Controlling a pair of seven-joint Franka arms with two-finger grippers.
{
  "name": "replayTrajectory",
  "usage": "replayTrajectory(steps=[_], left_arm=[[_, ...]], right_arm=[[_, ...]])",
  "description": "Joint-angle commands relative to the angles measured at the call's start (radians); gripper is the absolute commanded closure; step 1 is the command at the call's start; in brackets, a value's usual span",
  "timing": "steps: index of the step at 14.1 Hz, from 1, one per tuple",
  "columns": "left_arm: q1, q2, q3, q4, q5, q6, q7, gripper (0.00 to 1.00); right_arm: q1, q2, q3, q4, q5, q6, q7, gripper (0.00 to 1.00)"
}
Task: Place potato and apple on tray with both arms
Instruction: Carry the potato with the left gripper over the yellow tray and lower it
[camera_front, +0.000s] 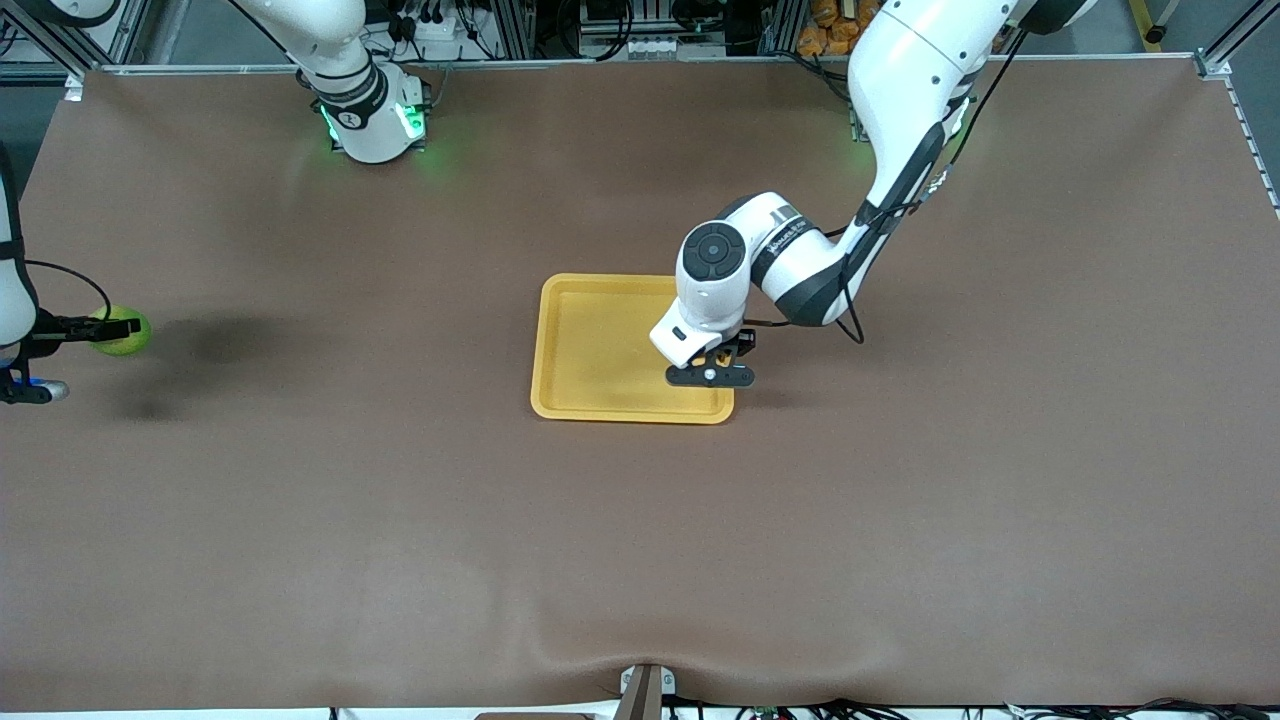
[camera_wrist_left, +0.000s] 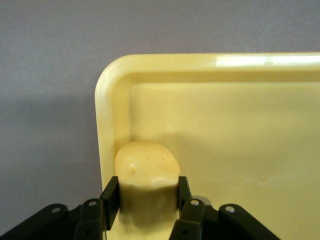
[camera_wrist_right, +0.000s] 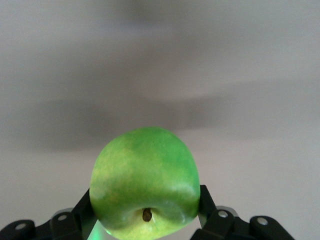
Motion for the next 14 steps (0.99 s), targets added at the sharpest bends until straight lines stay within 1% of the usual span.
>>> replayTrajectory(steps=[1, 4, 8, 9, 10, 11, 12, 14], left_arm=[[-0.012, 0.026, 0.007, 0.039, 0.026, -0.016, -0.032, 0.78], [-0.012, 0.043, 0.007, 0.051, 0.026, -0.015, -0.032, 0.74], [-0.021, 0.060, 0.010, 0.052, 0.026, -0.015, -0.032, 0.70], [-0.021, 0.063, 0.010, 0.052, 0.026, -0.015, -0.032, 0.65], [-0.021, 0.065, 0.010, 0.053, 0.026, -0.015, -0.032, 0.46], [-0.021, 0.063, 0.010, 0.053, 0.026, -0.015, -0.032, 0.31], [-0.021, 0.062, 0.010, 0.053, 0.026, -0.015, -0.031, 0.00], [-0.020, 0.057, 0.010, 0.064, 0.026, -0.015, -0.029, 0.00]], right_arm=[[0.039, -0.069, -0.001, -0.011, 0.039, -0.060, 0.033, 1.00], [0.077, -0.097, -0.001, -0.011, 0.082, -0.128, 0.096, 1.00], [0.110, -0.114, -0.001, -0.014, 0.094, -0.138, 0.097, 1.00], [0.123, -0.116, -0.001, -0.014, 0.117, -0.141, 0.097, 1.00], [0.137, -0.128, -0.003, -0.016, 0.126, -0.148, 0.097, 1.00], [0.148, -0.132, -0.001, -0.017, 0.128, -0.151, 0.097, 1.00], [0.168, -0.137, -0.001, -0.019, 0.128, -0.151, 0.097, 1.00], [0.192, -0.149, -0.001, -0.022, 0.136, -0.158, 0.107, 1.00]])
